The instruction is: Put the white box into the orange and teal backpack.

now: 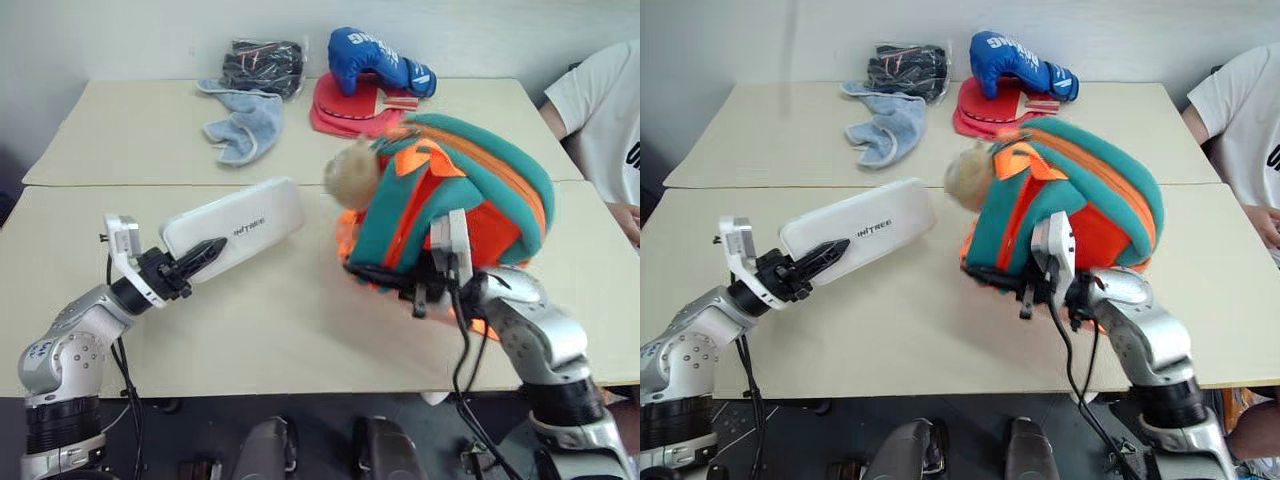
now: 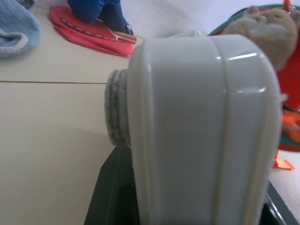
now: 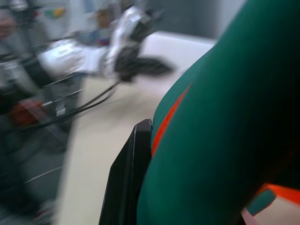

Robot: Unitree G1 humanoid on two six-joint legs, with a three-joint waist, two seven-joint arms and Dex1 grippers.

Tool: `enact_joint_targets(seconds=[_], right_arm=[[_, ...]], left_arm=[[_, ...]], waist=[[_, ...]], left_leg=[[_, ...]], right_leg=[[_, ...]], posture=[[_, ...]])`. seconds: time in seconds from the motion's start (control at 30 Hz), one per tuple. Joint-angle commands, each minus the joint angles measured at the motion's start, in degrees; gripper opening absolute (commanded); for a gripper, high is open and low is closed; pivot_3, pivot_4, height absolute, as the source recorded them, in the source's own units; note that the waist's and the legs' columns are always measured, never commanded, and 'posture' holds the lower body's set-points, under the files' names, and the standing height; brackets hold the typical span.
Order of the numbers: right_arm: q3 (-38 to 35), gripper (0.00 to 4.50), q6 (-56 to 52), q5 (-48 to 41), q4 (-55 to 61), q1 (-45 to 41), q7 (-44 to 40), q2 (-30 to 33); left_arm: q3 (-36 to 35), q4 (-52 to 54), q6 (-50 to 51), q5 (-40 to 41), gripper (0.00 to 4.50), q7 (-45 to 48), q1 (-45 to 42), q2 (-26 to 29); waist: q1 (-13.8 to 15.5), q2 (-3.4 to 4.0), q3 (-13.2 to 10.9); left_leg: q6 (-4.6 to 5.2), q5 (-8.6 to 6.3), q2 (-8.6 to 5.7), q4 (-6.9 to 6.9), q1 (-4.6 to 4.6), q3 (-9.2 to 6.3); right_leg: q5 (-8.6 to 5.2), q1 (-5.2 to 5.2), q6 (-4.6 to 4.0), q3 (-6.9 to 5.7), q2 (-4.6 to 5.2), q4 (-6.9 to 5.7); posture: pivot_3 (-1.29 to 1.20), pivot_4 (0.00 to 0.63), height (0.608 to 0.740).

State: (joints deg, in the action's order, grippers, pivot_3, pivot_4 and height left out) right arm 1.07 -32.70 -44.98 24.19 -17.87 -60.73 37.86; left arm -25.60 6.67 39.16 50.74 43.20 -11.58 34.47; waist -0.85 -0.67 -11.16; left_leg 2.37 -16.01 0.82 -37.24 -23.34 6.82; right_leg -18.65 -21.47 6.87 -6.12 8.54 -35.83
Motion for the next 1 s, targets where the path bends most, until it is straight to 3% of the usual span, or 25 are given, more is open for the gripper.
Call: enact_joint_targets(seconds=[0.03, 0.23, 0.37, 0.47, 0.6, 0.7, 1.0], right_arm=[[-5.6, 0.04, -5.8, -7.1, 4.2, 3.2, -4.2, 6.7], [-7.4, 0.04, -3.6, -1.7, -3.1, 1.5, -6.0, 11.5], [-6.4, 0.04, -2.3, 1.2, -7.9, -1.9, -7.3, 11.6], [-5.1, 0.04, -1.9, 2.2, -9.0, -2.5, -9.5, 11.6], [-3.3, 0.04, -1.9, 3.2, -9.1, -2.6, -11.0, 11.2], [-3.5, 0.04, -2.2, 3.2, -9.2, -2.8, -11.3, 11.4], [-5.0, 0.04, -1.9, 3.7, -9.2, -1.1, -10.9, 11.7]], left_arm=[[-6.7, 6.9, 3.4, 7.0, 1.45, -1.3, 3.0, 2.4], [-13.2, 15.8, 8.4, 17.2, 1.45, -3.6, 7.1, 6.3], [-13.0, 21.0, 9.8, 24.9, 1.45, -7.5, 3.6, 9.7], [-9.9, 21.5, 9.4, 25.0, 1.45, -8.1, -0.1, 11.5], [2.9, 17.2, 2.9, 11.7, 1.45, -3.6, -8.0, 10.0], [8.0, 13.6, -1.2, 5.5, 1.45, 0.0, -11.7, 9.2], [20.4, 9.3, -4.8, -4.5, 1.45, 16.5, -19.4, 13.4]], waist=[[0.1, -0.03, 0.0], [-0.2, -0.11, 0.0], [0.3, -0.12, -0.1], [0.9, -0.12, -0.1], [1.1, -0.12, -0.1], [1.2, -0.12, -0.1], [1.2, -0.13, -0.1]], left_leg=[[0.02, -0.06, 0.00, 0.01, 0.00, 0.00], [-0.08, -0.08, 0.03, 0.01, 0.07, 0.00], [-0.18, -0.07, 0.01, 0.00, 0.06, 0.00], [-0.14, -0.05, 0.00, -0.01, 0.06, 0.00], [-0.09, 0.00, -0.06, -0.05, 0.06, 0.08], [-0.04, 0.02, -0.13, -0.06, 0.07, 0.21], [-0.02, 0.03, -0.04, -0.06, 0.04, 0.25]], right_leg=[[0.00, 0.03, 0.00, 0.01, 0.02, 0.09], [0.00, 0.04, 0.00, 0.02, 0.01, 0.20], [0.00, 0.01, 0.00, 0.05, 0.02, 0.19], [0.00, 0.02, 0.00, 0.05, 0.00, 0.20], [0.00, 0.03, 0.00, -0.03, -0.17, 0.17], [0.01, 0.00, 0.02, -0.17, -0.35, 0.13], [0.01, 0.00, 0.03, -0.26, -0.43, 0.06]], posture=[[0.00, 0.150, 0.740], [0.00, 0.150, 0.740], [0.00, 0.150, 0.740], [0.00, 0.150, 0.740], [0.00, 0.150, 0.740], [0.00, 0.150, 0.740], [0.00, 0.150, 0.740]])
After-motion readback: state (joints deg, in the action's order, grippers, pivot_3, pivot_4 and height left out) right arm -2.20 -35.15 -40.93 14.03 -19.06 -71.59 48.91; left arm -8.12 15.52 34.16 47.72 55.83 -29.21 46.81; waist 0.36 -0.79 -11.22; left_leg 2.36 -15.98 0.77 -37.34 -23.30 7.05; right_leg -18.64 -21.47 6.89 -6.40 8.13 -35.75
